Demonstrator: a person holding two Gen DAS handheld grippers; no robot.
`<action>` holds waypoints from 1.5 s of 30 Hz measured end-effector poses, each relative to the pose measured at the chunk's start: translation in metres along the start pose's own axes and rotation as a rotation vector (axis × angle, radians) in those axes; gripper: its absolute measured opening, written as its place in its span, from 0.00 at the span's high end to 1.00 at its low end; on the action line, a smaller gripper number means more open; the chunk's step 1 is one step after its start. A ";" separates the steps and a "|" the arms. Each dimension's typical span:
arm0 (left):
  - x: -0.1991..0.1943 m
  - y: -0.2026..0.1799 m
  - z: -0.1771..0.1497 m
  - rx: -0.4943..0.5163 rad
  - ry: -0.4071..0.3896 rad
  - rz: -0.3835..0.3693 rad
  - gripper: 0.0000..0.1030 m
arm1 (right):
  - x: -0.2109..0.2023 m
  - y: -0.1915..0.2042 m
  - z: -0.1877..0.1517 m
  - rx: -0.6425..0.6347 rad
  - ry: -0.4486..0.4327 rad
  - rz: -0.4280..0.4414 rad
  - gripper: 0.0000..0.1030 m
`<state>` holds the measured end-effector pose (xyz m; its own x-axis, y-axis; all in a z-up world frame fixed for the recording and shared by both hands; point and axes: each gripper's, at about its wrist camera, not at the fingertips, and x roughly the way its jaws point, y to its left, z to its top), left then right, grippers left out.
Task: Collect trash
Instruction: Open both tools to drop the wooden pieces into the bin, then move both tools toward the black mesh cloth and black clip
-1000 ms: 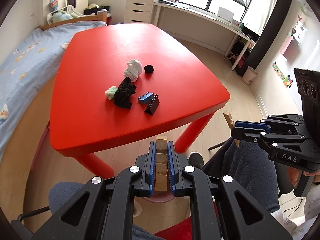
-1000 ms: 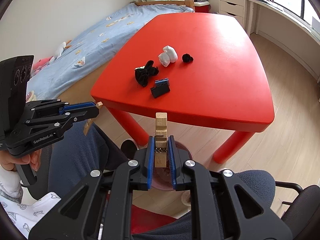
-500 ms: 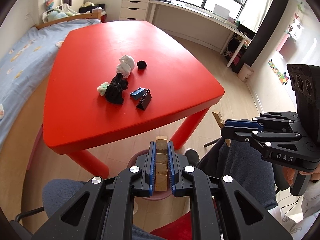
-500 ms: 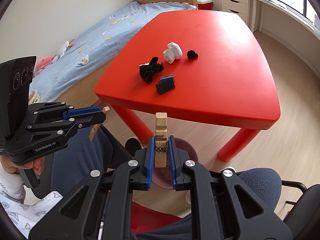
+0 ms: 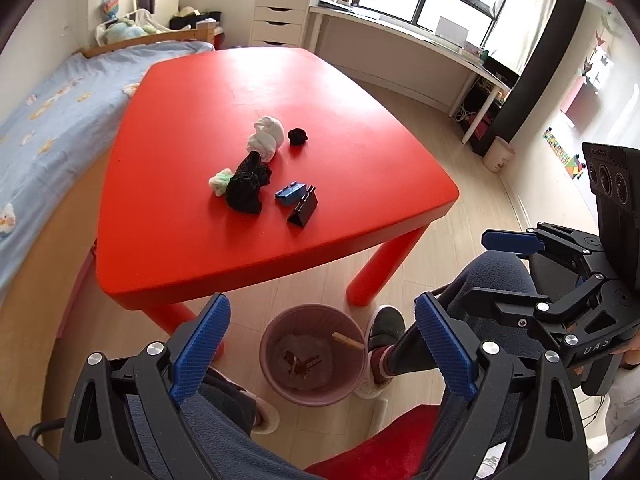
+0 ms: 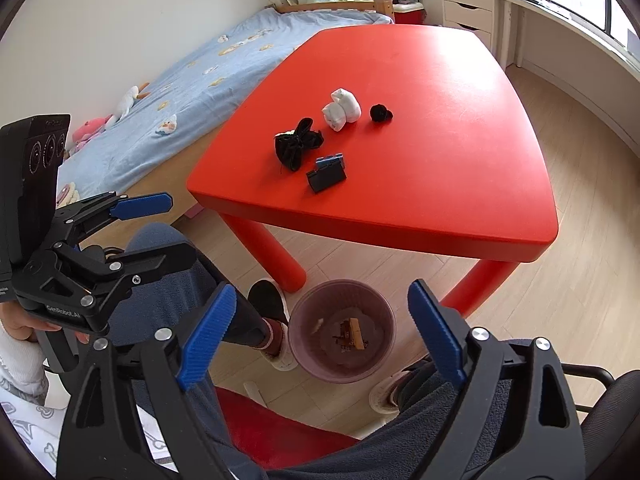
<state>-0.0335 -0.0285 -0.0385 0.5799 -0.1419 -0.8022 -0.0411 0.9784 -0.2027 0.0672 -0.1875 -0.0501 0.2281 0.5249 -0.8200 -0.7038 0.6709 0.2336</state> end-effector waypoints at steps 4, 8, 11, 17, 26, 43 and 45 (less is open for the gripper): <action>-0.001 0.005 0.000 -0.012 -0.004 0.027 0.08 | 0.000 -0.002 0.001 -0.001 -0.002 -0.004 0.05; 0.000 0.006 0.000 -0.014 -0.001 0.033 0.08 | 0.003 0.000 0.000 -0.014 0.009 -0.004 0.04; 0.000 0.006 0.000 -0.014 0.001 0.033 0.08 | 0.004 0.001 0.000 -0.015 0.010 -0.001 0.04; 0.000 0.011 0.001 -0.029 0.003 0.030 0.08 | 0.005 0.000 0.001 -0.014 0.010 -0.001 0.04; 0.001 0.020 0.005 -0.058 0.000 0.026 0.07 | 0.009 0.001 0.006 -0.029 0.015 0.015 0.04; 0.013 0.049 0.044 -0.026 -0.017 0.061 0.07 | 0.029 0.001 0.042 -0.132 0.016 0.022 0.04; 0.016 0.051 0.051 -0.017 -0.015 0.059 0.07 | 0.034 0.000 0.048 -0.143 0.021 0.029 0.04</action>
<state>0.0149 0.0272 -0.0334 0.5885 -0.0818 -0.8043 -0.0894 0.9822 -0.1653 0.1076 -0.1441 -0.0529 0.1937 0.5309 -0.8250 -0.7986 0.5737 0.1817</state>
